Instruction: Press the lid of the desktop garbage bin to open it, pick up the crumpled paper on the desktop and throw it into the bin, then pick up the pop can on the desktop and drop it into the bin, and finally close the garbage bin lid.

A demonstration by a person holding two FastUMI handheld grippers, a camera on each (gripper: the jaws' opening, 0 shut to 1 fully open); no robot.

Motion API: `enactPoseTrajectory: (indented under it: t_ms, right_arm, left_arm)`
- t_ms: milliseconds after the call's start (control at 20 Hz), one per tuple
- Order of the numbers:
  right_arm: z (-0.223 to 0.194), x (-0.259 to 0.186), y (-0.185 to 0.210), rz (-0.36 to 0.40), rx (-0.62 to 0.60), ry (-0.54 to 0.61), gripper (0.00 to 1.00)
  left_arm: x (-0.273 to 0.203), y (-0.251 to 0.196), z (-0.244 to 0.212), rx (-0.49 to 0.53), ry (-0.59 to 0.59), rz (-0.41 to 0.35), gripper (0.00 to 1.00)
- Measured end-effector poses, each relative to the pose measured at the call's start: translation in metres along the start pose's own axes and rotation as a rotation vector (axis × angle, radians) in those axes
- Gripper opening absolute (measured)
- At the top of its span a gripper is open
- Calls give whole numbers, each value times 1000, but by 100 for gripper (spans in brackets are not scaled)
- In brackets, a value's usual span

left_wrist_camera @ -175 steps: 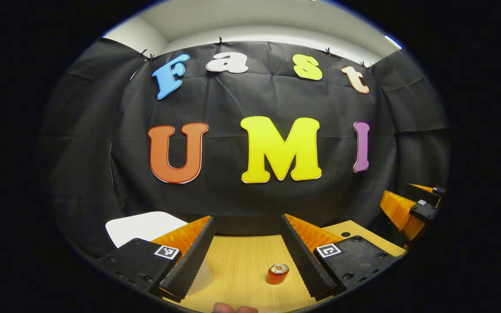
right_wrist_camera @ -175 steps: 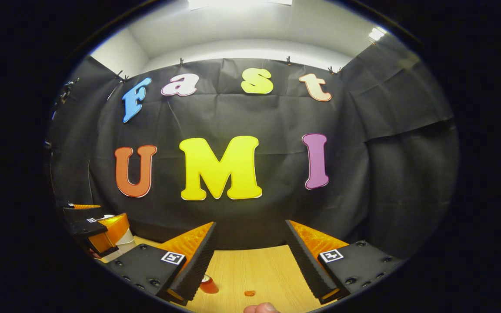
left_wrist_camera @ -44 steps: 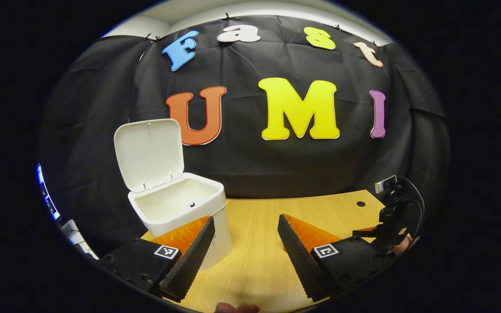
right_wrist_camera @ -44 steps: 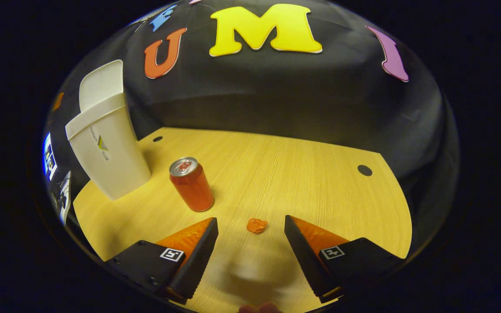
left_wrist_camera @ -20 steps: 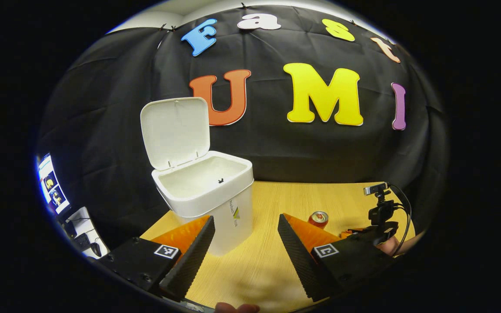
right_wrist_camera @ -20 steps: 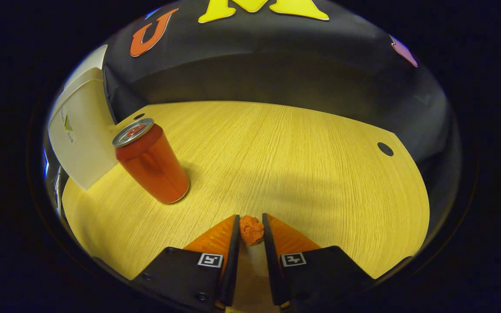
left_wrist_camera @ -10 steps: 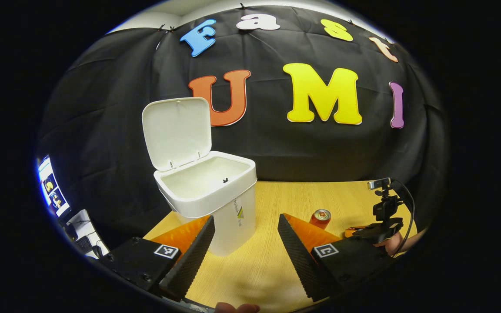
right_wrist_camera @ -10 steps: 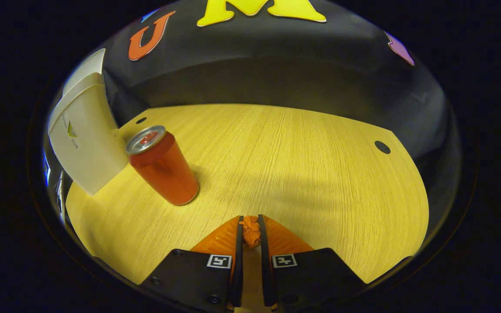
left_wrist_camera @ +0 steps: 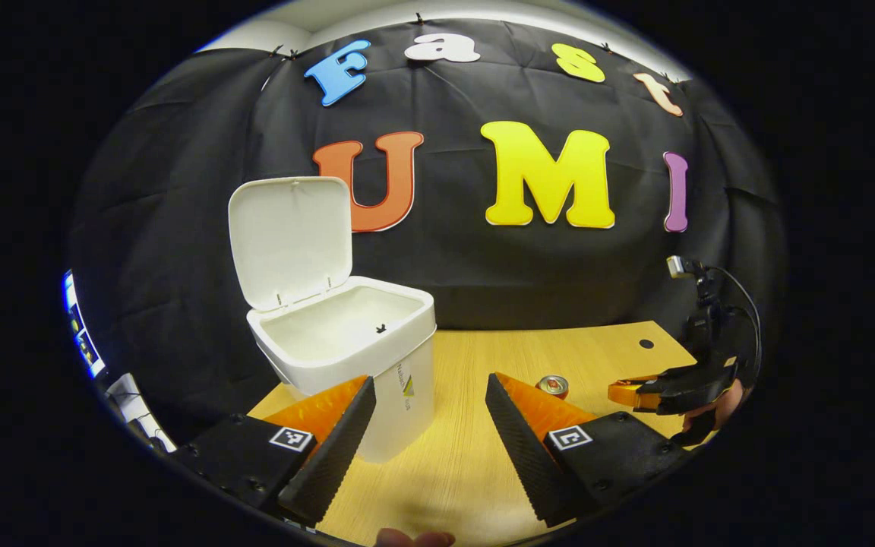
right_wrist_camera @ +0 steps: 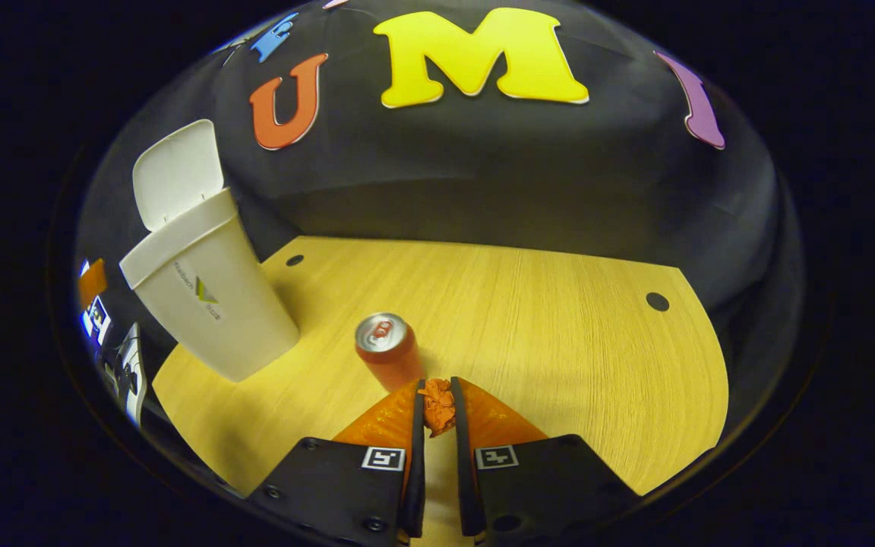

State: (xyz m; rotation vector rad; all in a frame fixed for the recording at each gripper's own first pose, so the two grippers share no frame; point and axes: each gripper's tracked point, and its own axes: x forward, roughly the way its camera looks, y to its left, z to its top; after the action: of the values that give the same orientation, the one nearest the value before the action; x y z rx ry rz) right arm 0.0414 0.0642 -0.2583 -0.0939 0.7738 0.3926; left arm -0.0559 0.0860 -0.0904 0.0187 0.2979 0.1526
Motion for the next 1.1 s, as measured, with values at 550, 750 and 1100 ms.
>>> enactPoseTrajectory:
  t_ms: [550,750,1100]
  right_arm:
    - [134,-66,138,196,-103,-229,19]
    - [178,-65,210,289,-135,-294,18]
    - [191,-21,309,373,-227,-279,18]
  left_arm:
    - [-9,58,-8,-40,-33,33,97]
    - [-26,97,-13,-64,-32,94,97]
    - [-59,141,-22,-123,-41,169,97]
